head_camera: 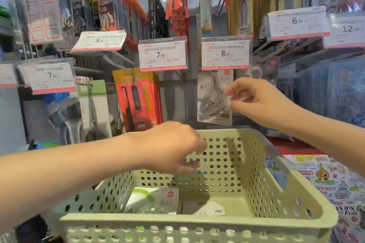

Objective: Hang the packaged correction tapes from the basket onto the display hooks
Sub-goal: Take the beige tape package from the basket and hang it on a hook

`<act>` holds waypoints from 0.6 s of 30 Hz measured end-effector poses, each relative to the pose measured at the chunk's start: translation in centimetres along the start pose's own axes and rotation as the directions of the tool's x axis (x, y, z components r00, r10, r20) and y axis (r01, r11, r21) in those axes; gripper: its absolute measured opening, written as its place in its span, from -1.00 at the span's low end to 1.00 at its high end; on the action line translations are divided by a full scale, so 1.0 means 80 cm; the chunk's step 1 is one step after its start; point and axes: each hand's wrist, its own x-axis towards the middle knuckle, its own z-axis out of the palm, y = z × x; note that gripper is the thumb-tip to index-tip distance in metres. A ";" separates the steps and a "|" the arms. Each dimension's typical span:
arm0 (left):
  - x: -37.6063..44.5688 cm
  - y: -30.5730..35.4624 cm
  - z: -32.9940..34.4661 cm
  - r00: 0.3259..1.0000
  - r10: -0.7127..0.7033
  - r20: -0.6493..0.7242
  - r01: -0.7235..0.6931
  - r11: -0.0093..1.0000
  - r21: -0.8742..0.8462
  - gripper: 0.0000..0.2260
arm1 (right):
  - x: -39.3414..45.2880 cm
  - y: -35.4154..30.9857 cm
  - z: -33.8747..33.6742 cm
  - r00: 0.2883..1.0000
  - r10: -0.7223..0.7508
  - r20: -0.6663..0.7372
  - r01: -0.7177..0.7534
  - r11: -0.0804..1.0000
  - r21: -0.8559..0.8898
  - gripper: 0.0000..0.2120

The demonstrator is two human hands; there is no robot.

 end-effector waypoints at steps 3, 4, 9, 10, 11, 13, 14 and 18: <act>-0.001 -0.001 0.019 0.979 -0.051 0.196 0.089 0.978 -0.191 -0.88 | -0.009 -0.016 0.002 0.955 -0.002 0.298 0.002 1.000 -0.002 -0.94; 0.000 -0.001 0.026 0.971 -0.053 0.235 0.113 0.963 -0.247 -0.91 | -0.009 -0.018 0.006 0.905 0.020 0.424 -0.008 0.999 -0.031 -0.94; 0.017 -0.002 0.048 0.857 -0.031 0.515 0.236 0.911 -0.339 -0.74 | -0.007 -0.018 0.058 0.535 0.218 0.816 -0.071 0.974 -0.214 -0.80; 0.022 -0.003 0.051 0.835 -0.027 0.550 0.251 0.908 -0.336 -0.71 | -0.007 -0.015 0.070 0.474 0.254 0.843 -0.085 0.966 -0.243 -0.78; 0.026 -0.003 0.055 0.817 -0.031 0.575 0.267 0.905 -0.330 -0.68 | -0.007 -0.012 0.082 0.414 0.291 0.863 -0.097 0.956 -0.276 -0.79; 0.031 -0.005 0.063 0.774 -0.048 0.632 0.306 0.901 -0.306 -0.61 | -0.009 -0.009 0.104 0.319 0.344 0.883 -0.095 0.939 -0.332 -0.83; 0.033 -0.006 0.067 0.744 -0.051 0.666 0.324 0.899 -0.294 -0.59 | -0.010 -0.008 0.113 0.285 0.375 0.882 -0.096 0.927 -0.363 -0.85; 0.033 -0.009 0.075 0.659 -0.020 0.752 0.327 0.908 -0.263 -0.54 | -0.024 -0.004 0.151 0.139 0.490 0.861 -0.162 0.869 -0.468 -0.88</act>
